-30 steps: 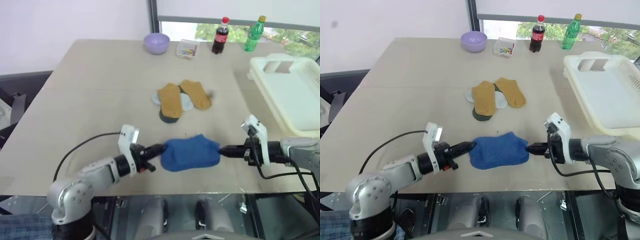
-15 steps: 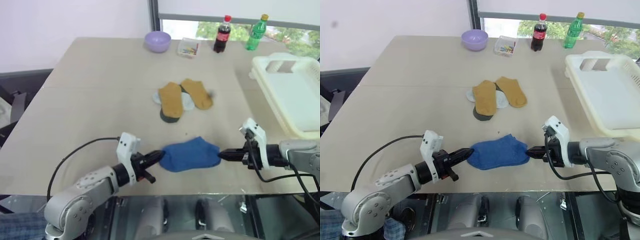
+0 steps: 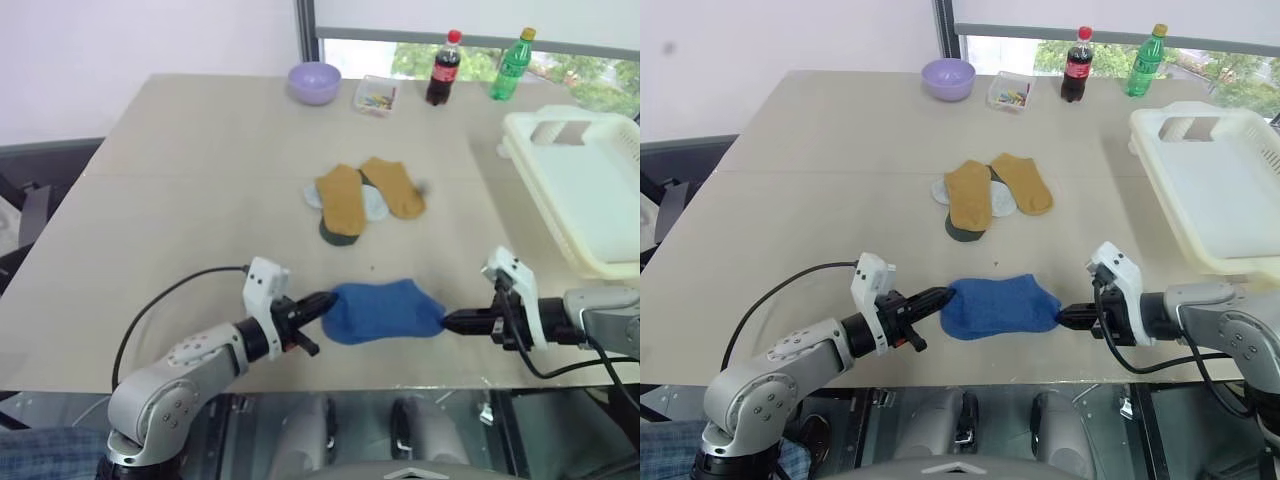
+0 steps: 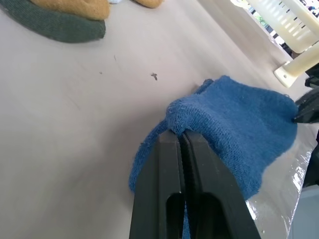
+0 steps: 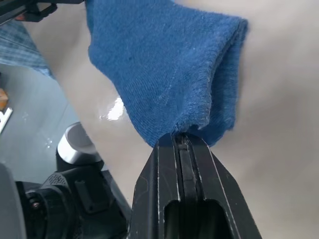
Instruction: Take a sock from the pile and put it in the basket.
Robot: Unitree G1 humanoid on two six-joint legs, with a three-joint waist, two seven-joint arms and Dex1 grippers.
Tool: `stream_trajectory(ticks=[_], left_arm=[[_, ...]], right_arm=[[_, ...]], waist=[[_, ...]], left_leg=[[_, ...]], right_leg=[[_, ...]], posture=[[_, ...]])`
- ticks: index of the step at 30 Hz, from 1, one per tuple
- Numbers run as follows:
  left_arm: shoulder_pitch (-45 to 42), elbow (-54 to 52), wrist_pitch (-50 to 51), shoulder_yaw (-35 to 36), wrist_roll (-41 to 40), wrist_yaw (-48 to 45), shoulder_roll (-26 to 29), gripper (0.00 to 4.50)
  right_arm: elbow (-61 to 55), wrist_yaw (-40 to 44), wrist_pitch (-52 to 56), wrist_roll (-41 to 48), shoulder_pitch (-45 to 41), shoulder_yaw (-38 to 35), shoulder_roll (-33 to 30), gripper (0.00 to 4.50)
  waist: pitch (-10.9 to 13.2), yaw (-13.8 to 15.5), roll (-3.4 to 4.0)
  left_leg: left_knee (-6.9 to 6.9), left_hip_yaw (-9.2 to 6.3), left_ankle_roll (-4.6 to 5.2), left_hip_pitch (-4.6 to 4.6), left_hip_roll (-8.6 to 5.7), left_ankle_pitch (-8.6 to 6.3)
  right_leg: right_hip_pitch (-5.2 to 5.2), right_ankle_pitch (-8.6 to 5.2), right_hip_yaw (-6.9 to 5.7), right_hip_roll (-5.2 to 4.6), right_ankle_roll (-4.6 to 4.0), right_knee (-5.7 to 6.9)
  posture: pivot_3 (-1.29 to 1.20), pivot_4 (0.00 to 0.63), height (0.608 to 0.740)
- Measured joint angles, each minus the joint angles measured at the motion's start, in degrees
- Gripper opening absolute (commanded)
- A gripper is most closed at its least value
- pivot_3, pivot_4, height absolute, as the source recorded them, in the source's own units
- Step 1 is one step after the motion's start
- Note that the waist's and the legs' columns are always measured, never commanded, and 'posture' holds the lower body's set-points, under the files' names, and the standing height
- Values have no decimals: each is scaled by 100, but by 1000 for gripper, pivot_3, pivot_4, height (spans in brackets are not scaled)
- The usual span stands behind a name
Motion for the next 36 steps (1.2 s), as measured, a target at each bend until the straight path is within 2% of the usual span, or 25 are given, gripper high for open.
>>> stream_trajectory(ticks=[22,31,36], left_arm=[[217,-9,-41,-140,-178,-34,154,69],[179,-69,-53,129,-856,11,113,69],[319,-196,-49,136,-1019,11,296,69]], right_arm=[[300,-98,-307,-341,-96,307,-21,0],[378,-138,-349,-381,-143,333,2,0],[380,-156,-347,-364,-148,326,3,0]], waist=[[0,1,0],[0,0,0],[0,0,0]], left_leg=[[4,1,-2,4,0,2],[6,2,-8,6,-1,5],[7,2,-6,9,-1,4]], right_leg=[[2,0,-1,3,2,8],[3,1,1,4,2,11],[4,0,1,4,2,15]], posture=[[0,150,733],[0,150,733],[0,150,733]])
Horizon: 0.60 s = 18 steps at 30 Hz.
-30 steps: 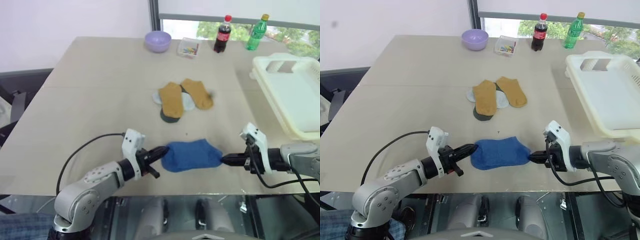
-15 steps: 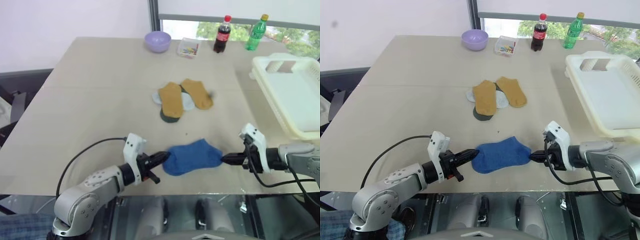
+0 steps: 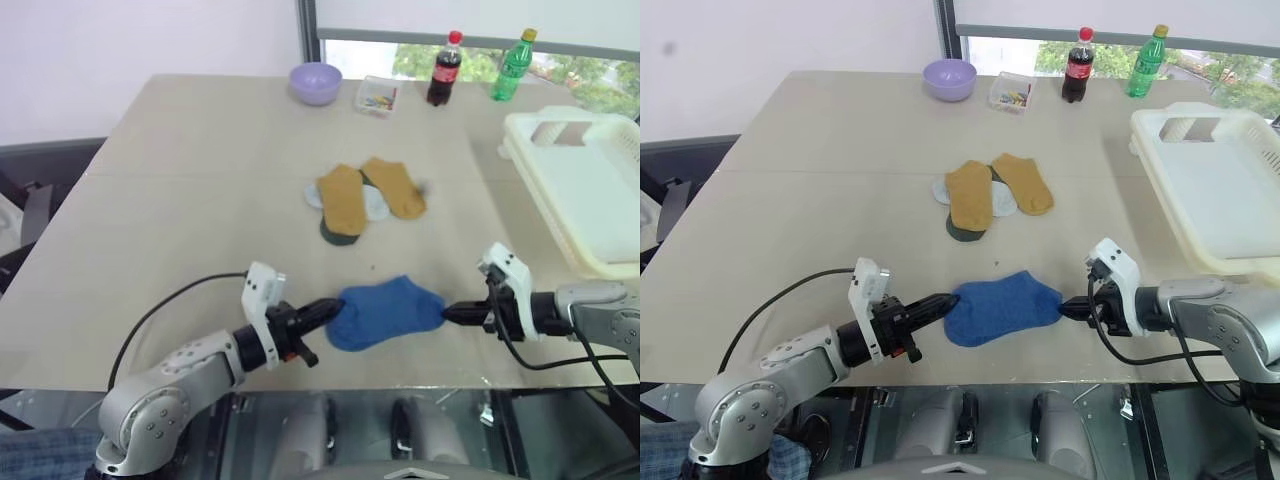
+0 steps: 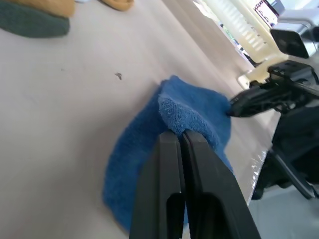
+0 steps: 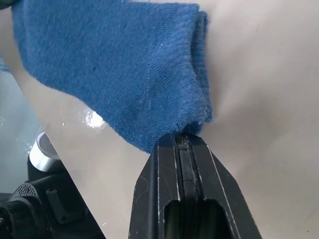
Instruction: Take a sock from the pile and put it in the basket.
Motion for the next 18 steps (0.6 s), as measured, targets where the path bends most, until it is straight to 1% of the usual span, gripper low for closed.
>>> stream_trajectory(ticks=[10,18], left_arm=[[127,-1,-95,-51,23,0,121,69],[112,8,-194,-184,178,22,107,69]], right_arm=[[-52,104,-24,385,-57,-184,34,0],[25,-18,-54,328,-86,-178,78,0]], waist=[[0,0,0],[0,0,0]], left_leg=[[4,0,2,1,1,-1],[4,0,1,1,0,-1]], right_leg=[[1,0,1,0,-1,3],[2,0,1,1,-1,3]], posture=[[0,150,733],[0,150,733]])
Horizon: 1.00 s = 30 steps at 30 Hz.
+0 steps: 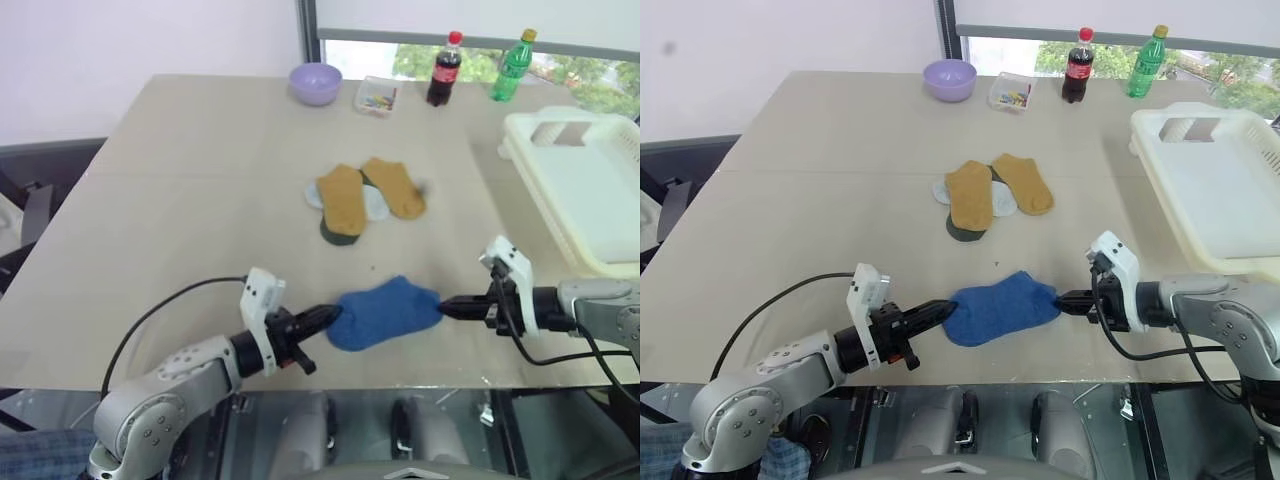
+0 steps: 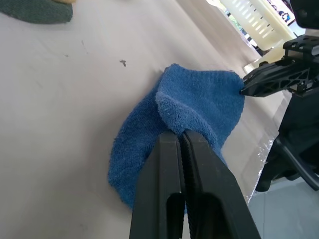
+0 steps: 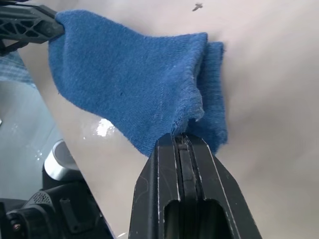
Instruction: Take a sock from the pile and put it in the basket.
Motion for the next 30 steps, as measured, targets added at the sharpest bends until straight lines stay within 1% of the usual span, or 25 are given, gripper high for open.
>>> stream_trajectory(ticks=[5,6,7,9,10,12,15,18,23,25,30], left_arm=[[9,92,-44,-251,186,38,-85,69],[12,144,-75,-282,231,52,-117,0],[22,211,-110,-321,304,69,-150,0],[36,276,-154,-366,405,100,-198,0],[48,301,-196,-378,443,105,-232,0],[64,347,-237,-382,516,113,-273,0],[71,371,-297,-412,623,128,-354,0],[34,423,-352,-451,727,128,-406,0],[-63,594,-365,-559,839,93,-423,0],[-89,598,-339,-599,830,40,-419,0],[-6,601,-333,-607,836,-80,-326,0]], right_arm=[[126,-77,-92,-208,37,112,34,0],[126,-64,-152,-262,68,116,25,547],[125,-37,-232,-320,123,119,-12,877],[115,8,-399,-415,231,119,-97,1830],[112,32,-545,-514,299,119,-115,2199],[113,63,-824,-661,388,111,-103,2199],[114,289,-2151,-1052,675,-115,312,2199],[108,511,-3604,-1680,736,-55,633,2199],[341,630,-4933,-2690,493,630,910,2199],[450,917,-5438,-2991,410,1009,963,2199],[1125,1631,-6331,-3476,247,1470,850,2199]], waist=[[0,2,0],[0,2,0],[0,3,0],[0,5,0],[0,5,0],[0,0,0],[-1,2,1],[-1,-4,1],[-1,-7,1],[-1,-5,1],[0,-5,1]], left_leg=[[1,0,0,1,0,0],[1,0,0,1,0,0],[1,0,0,1,-1,0],[2,0,1,1,-1,0],[2,0,1,1,-1,0],[2,0,1,2,0,0],[2,1,1,5,0,0],[3,6,0,15,1,0],[2,21,-5,40,3,3],[2,23,-10,43,3,6],[3,29,-19,48,2,11]], right_leg=[[0,0,0,0,0,2],[0,0,0,1,0,3],[0,0,0,1,0,3],[1,0,0,1,0,3],[1,0,0,1,0,3],[1,0,1,1,1,3],[1,0,3,5,6,7],[5,-10,7,6,22,10],[14,-11,22,6,16,24],[15,-8,25,6,11,27],[19,-4,28,2,3,26]], posture=[[0,150,733],[0,150,733],[0,150,733],[0,150,733],[0,150,733],[0,150,733],[0,150,733],[0,150,733],[0,150,733],[0,150,733],[0,150,733]])
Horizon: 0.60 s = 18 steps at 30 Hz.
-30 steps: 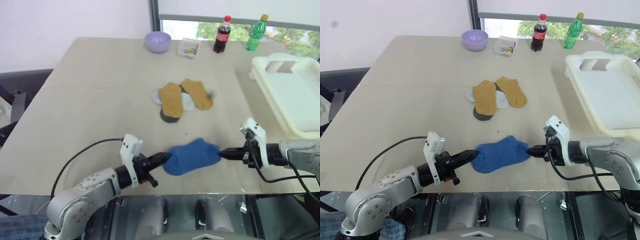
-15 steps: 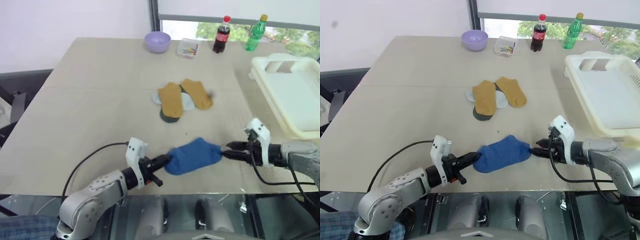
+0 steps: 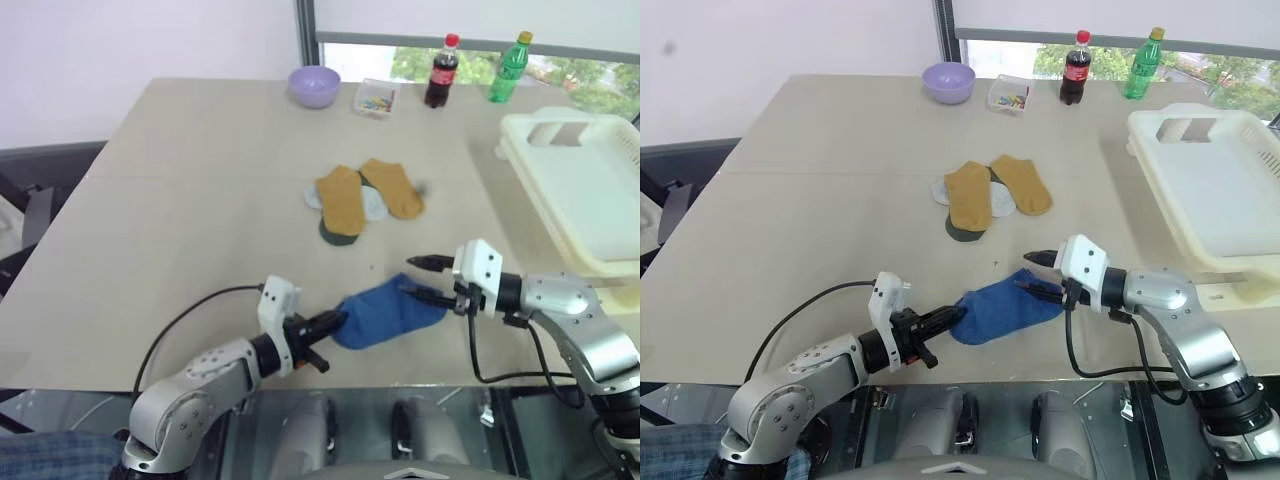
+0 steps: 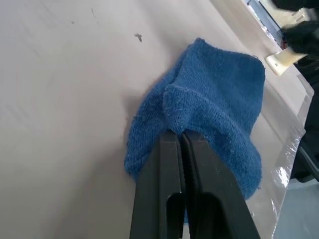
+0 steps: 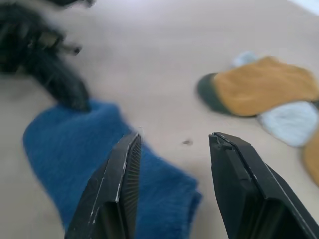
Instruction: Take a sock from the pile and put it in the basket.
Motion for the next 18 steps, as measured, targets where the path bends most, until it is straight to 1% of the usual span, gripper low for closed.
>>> stream_trajectory(ticks=[5,6,9,11,15,18], left_arm=[[-14,24,-8,-58,23,-67,4,0],[-17,56,-16,-89,68,-77,3,0],[-65,103,-25,-152,126,-83,-12,0],[-71,104,-35,-158,145,-85,-36,0],[-71,101,-68,-167,206,-85,-75,0],[-51,100,-143,-176,287,-99,-70,0]], right_arm=[[655,862,-796,-94,-462,413,126,2199],[907,1149,-1035,-184,-666,610,180,2199],[1428,1543,-1399,-399,-1069,907,336,2199],[1795,1682,-1539,-520,-1315,1000,452,2199],[2433,1744,-1599,-885,-1657,1173,583,2199],[2623,1894,-1509,-955,-1742,1225,549,2199]], waist=[[2,-10,3],[2,-13,3],[3,-13,5],[3,-1,5],[3,-3,5],[3,-1,6]], left_leg=[[-3,3,18,23,6,-11],[-2,4,17,26,6,-11],[-2,6,17,28,6,-10],[-2,5,-2,28,4,1],[-2,7,-4,27,3,2],[-2,6,-5,28,3,2]], right_leg=[[15,-1,3,4,-1,5],[16,0,3,4,-2,5],[19,0,5,2,-3,6],[20,1,4,0,-4,6],[20,1,6,-2,-5,6],[21,1,5,-3,-5,6]], posture=[[0,150,733],[0,150,733],[0,150,733],[0,150,733],[0,150,733],[0,150,733]])
